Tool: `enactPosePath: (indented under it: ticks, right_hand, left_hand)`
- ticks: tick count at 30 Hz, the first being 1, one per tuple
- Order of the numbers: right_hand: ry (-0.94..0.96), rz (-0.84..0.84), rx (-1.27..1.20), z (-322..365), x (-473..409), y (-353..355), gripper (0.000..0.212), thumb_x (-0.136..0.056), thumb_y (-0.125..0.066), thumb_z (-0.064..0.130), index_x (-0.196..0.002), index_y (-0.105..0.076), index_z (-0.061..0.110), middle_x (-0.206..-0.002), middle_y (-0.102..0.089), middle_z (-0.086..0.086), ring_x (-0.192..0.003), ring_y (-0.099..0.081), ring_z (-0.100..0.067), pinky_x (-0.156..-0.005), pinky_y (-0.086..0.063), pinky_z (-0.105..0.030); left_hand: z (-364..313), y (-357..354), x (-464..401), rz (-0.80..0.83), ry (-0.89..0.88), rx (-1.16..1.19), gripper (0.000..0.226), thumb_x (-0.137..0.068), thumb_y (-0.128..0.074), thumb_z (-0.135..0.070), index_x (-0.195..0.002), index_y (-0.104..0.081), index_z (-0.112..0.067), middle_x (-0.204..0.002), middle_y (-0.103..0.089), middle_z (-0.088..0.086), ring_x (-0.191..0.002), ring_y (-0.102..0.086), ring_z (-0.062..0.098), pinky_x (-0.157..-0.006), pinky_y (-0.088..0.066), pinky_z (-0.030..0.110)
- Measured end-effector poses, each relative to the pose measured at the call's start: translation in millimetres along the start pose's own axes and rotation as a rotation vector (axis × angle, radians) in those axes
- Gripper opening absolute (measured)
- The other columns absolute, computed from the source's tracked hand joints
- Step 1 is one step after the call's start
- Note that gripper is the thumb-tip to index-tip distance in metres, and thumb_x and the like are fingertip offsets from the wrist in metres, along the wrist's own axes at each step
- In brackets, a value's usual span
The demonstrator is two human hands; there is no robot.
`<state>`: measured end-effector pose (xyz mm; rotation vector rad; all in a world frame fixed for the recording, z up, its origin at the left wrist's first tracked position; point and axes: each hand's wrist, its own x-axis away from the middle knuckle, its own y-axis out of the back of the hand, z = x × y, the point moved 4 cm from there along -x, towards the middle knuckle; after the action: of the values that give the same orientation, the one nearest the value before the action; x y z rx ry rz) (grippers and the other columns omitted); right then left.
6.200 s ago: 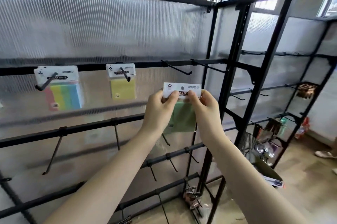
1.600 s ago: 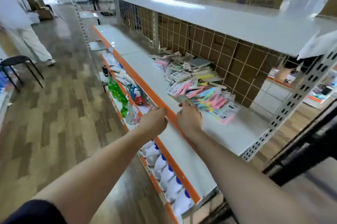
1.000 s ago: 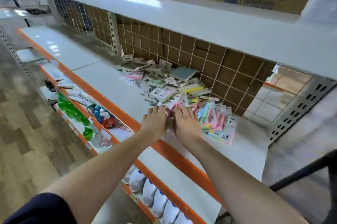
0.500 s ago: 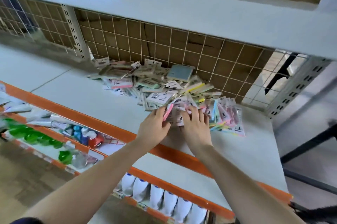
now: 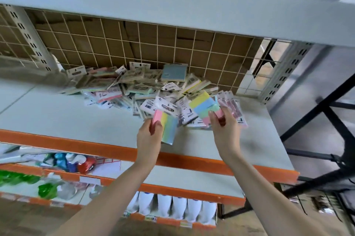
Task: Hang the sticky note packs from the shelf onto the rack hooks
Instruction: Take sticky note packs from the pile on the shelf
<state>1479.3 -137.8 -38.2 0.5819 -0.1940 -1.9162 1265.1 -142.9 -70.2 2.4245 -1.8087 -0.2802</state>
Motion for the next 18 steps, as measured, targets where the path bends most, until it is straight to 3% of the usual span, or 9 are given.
enactPosePath:
  ticks: [3, 5, 8, 12, 15, 18]
  right_hand:
    - [-0.262, -0.123, -0.449, -5, 3, 11, 0.025, -0.094, -0.058, 0.011, -0.096, -0.061, 0.036, -0.075, -0.054, 0.001, -0.061, -0.05, -0.008, -0.06, -0.049, -0.023]
    - [-0.44, -0.15, -0.72, -7, 8, 14, 0.017, -0.094, -0.057, 0.005, -0.104, -0.059, 0.019, -0.082, -0.059, -0.003, -0.061, -0.057, -0.01, -0.06, -0.053, -0.022]
    - [-0.623, -0.075, -0.969, -11, 22, 16, 0.01, -0.092, -0.056, 0.001, -0.094, -0.055, 0.01, -0.081, -0.067, -0.006, -0.065, -0.065, -0.017, -0.06, -0.054, -0.023]
    - [-0.675, 0.052, -0.913, -22, 46, 30, 0.013, -0.088, -0.063, 0.005, -0.099, -0.061, 0.012, -0.091, -0.07, -0.006, -0.077, -0.066, -0.016, -0.062, -0.053, -0.023]
    - [-0.553, 0.172, -0.812, -26, 59, 49, 0.023, -0.074, -0.074, 0.017, -0.096, -0.069, 0.02, -0.093, -0.072, 0.003, -0.076, -0.063, -0.008, -0.061, -0.045, -0.021]
    - [-0.467, 0.248, -0.743, -32, 72, 76, 0.036, -0.079, -0.072, 0.013, -0.115, -0.064, 0.009, -0.104, -0.072, -0.005, -0.087, -0.066, -0.012, -0.071, -0.049, -0.024]
  left_hand:
    - [4, -14, 4, 0.065, 0.092, 0.142, 0.029, -0.093, -0.055, -0.016, -0.072, -0.042, -0.001, -0.066, -0.036, 0.004, -0.062, -0.041, 0.011, -0.059, -0.041, 0.037]
    - [4, -26, 10, 0.112, 0.159, 0.207, 0.029, -0.091, -0.06, -0.018, -0.076, -0.043, 0.001, -0.071, -0.036, 0.008, -0.068, -0.04, 0.018, -0.07, -0.05, 0.054]
    - [2, -44, 22, 0.17, 0.224, 0.254, 0.028, -0.087, -0.065, -0.02, -0.085, -0.049, 0.003, -0.074, -0.037, 0.008, -0.07, -0.039, 0.02, -0.076, -0.051, 0.057]
    - [-12, -70, 40, 0.29, 0.226, 0.333, 0.019, -0.083, -0.071, -0.019, -0.091, -0.057, -0.009, -0.081, -0.054, 0.012, -0.079, -0.056, 0.024, -0.074, -0.058, 0.044]
    - [-25, -91, 54, 0.357, 0.179, 0.344, 0.024, -0.081, -0.074, -0.02, -0.101, -0.062, -0.017, -0.089, -0.068, 0.004, -0.086, -0.066, 0.021, -0.084, -0.055, 0.049]
    - [-37, -111, 70, 0.378, 0.143, 0.359, 0.026, -0.082, -0.073, -0.017, -0.106, -0.063, -0.019, -0.1, -0.071, 0.005, -0.097, -0.067, 0.028, -0.09, -0.051, 0.053]
